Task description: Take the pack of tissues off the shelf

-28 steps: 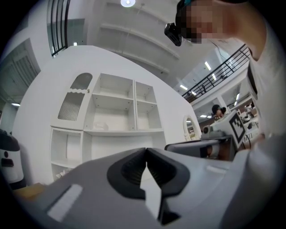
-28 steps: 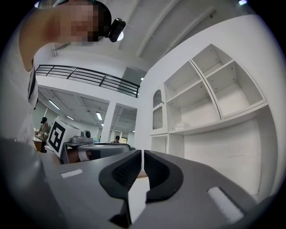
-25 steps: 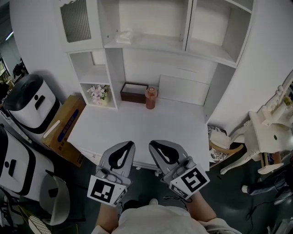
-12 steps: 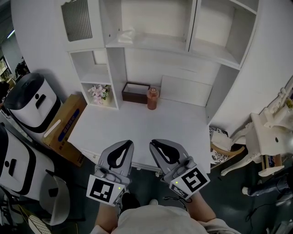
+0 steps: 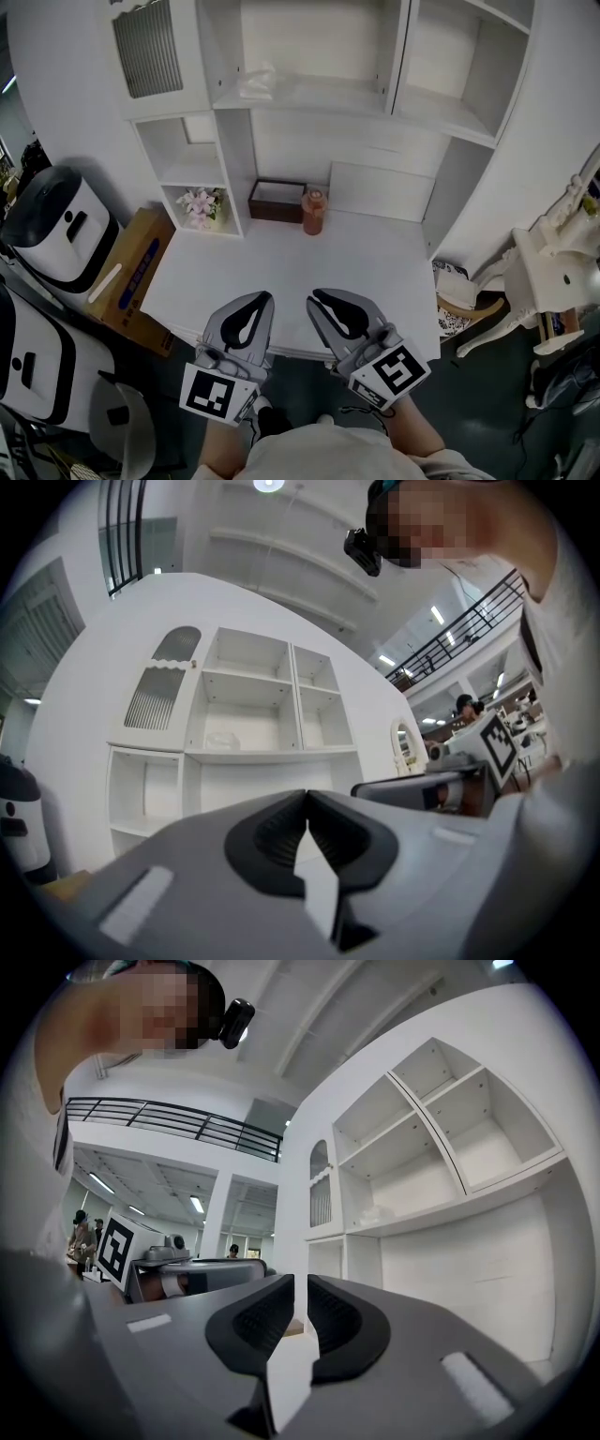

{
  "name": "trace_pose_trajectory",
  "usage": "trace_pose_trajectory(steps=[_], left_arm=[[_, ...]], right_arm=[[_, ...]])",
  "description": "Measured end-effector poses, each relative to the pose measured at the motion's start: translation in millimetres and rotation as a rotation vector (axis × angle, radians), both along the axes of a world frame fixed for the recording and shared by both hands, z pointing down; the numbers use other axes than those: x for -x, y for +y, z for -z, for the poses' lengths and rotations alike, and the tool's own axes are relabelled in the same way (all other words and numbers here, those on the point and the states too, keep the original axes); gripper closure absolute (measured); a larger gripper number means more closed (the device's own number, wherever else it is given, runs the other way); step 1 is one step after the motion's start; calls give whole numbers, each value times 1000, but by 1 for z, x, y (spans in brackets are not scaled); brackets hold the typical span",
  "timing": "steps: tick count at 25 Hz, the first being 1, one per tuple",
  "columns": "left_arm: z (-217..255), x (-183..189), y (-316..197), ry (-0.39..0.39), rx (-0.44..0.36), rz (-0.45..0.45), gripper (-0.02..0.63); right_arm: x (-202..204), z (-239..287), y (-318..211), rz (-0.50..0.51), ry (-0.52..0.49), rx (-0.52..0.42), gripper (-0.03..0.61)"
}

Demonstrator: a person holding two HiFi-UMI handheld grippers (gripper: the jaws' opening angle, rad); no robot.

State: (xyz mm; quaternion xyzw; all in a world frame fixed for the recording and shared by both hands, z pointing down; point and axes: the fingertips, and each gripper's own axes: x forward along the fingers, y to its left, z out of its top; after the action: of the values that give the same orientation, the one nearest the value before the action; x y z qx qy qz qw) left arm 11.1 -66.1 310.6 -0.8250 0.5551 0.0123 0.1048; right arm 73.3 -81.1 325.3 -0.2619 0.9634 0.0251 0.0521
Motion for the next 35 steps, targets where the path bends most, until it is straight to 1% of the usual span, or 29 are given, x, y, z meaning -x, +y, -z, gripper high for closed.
trace_pose_trajectory(steps=[4,14,18,23,30,33,35], left_arm=[[1,19,-12,-2,1,-17,612],[4,58,-43,-8,9,-98,612],[0,72,-53,-12,32,-126,612],[-1,93,-63,-22,20,-157,612],[-8,113,-73,-13,60,-201,612],[-6,121,-76,-23,27,-220,612],[-6,126,-79,-23,23,-231,612]], right_arm=[[18,-1,-9,-21,6,5,538],[56,0,-35,-104,2,24,532],[70,-1,-43,-134,-6,29,531],[91,-5,-50,-164,-7,36,528],[112,-7,-59,-214,-9,39,525],[118,-9,-61,-233,-12,43,525],[122,-9,-63,-247,-11,45,525]])
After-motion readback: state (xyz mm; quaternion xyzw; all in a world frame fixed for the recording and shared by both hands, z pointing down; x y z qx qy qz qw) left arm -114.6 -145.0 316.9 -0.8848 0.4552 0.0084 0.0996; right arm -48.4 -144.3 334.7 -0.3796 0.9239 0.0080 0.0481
